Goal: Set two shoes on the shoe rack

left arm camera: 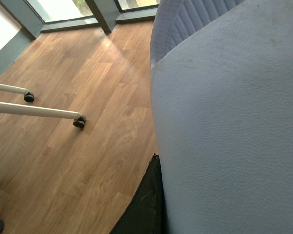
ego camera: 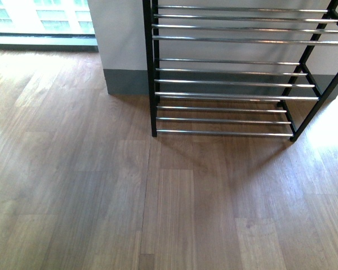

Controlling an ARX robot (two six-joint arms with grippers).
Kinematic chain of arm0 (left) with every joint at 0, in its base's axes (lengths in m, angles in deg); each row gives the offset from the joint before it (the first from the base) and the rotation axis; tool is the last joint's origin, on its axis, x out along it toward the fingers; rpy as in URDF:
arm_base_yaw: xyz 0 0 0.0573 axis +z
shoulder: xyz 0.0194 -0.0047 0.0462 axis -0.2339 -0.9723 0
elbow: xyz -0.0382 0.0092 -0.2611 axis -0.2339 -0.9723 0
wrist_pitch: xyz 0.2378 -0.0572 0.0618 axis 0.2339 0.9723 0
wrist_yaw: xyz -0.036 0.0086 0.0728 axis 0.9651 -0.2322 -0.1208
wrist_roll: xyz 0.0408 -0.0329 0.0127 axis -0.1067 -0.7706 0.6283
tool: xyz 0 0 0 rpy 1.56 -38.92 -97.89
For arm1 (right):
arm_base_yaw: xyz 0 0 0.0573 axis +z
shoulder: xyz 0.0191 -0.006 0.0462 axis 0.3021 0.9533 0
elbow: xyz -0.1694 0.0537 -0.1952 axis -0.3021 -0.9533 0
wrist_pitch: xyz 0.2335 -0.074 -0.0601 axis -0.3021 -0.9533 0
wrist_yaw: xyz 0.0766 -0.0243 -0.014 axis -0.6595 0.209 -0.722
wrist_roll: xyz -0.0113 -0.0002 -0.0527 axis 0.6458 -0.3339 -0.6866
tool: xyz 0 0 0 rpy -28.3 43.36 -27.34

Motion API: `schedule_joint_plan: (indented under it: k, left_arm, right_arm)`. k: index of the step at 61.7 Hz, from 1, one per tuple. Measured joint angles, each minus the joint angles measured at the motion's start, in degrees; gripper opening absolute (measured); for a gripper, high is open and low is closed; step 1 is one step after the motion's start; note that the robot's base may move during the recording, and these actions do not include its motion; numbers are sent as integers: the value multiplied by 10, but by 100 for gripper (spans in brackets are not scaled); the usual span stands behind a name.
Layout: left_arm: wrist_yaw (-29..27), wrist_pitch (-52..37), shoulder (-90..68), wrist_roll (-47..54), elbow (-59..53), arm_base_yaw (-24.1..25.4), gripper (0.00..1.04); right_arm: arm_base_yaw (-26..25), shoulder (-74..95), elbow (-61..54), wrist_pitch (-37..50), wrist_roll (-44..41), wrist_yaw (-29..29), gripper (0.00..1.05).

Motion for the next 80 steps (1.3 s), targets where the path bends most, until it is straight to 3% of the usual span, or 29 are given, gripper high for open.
schedule_joint_plan:
  k: [80]
  left_arm:
    - [0, 0, 0, 0, 1, 0, 2]
  right_arm:
    - [0, 2, -1, -1, 0, 0, 1]
